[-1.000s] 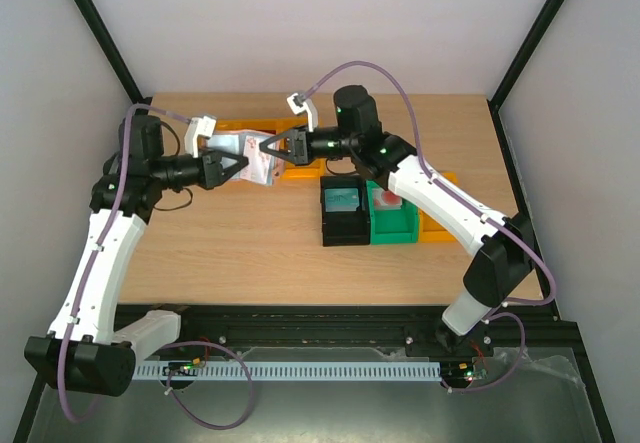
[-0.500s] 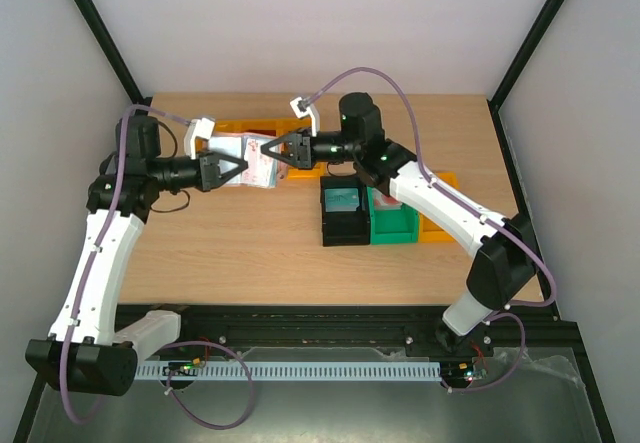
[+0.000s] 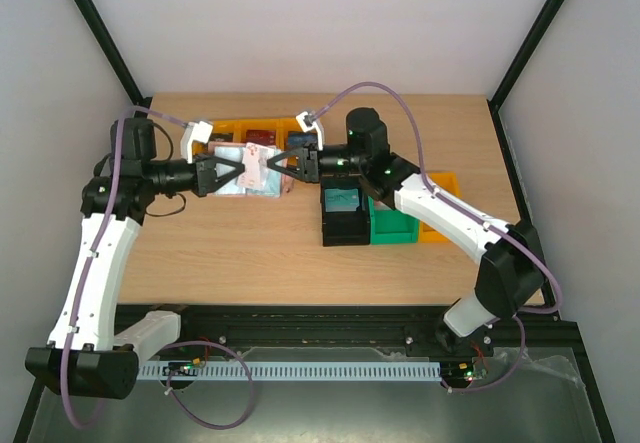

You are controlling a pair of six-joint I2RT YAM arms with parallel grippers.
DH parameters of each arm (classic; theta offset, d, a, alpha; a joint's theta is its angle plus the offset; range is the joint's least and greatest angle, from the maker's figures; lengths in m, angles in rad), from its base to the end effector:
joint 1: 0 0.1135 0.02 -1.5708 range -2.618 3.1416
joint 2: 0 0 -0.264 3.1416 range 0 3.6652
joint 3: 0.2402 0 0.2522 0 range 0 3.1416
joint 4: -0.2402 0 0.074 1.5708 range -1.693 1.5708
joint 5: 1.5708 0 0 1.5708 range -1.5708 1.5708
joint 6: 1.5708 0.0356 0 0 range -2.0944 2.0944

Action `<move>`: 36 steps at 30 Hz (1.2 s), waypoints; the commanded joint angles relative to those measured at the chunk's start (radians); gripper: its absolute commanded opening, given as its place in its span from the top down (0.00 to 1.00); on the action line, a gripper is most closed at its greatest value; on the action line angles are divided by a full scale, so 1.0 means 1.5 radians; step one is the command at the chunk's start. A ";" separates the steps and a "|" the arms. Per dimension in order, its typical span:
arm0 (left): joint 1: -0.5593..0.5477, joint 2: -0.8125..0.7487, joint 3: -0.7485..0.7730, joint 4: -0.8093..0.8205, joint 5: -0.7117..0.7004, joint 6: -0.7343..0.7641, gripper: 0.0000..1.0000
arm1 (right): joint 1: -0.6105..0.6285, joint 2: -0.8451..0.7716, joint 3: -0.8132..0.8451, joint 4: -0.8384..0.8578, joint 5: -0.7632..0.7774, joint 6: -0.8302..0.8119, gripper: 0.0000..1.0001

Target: Take the credit cards out of the card holder

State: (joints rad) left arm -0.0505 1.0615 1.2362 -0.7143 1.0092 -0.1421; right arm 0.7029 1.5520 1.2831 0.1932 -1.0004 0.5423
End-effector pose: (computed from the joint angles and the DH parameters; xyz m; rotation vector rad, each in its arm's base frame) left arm 0.2001 -0.0403 0.3979 0.5168 1.9621 -1.1700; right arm 0.2554 0.2556 0.3632 -1.0100 1.6501 1.6993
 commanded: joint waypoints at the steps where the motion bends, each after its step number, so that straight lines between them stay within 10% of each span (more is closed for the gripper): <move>1: 0.020 -0.011 0.022 -0.025 -0.043 0.062 0.98 | -0.012 -0.038 -0.017 0.037 -0.032 0.007 0.85; 11: 0.027 -0.036 -0.001 -0.047 -0.069 0.086 0.98 | -0.024 -0.026 0.010 -0.054 0.029 -0.019 0.98; 18: 0.032 -0.076 -0.032 -0.061 -0.272 0.102 0.98 | -0.025 0.052 0.087 -0.328 0.345 -0.075 0.98; 33: 0.057 -0.121 -0.103 -0.046 -0.198 0.084 0.98 | 0.117 0.293 0.101 -0.228 0.181 0.024 0.98; 36: 0.057 -0.115 -0.093 -0.048 -0.177 0.086 0.98 | 0.117 0.326 0.147 -0.300 0.197 -0.008 0.77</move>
State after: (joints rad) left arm 0.0296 0.8890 1.0794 -0.7864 0.6773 -0.0113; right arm 0.8970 2.0109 1.3903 -0.1631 -0.7341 0.5671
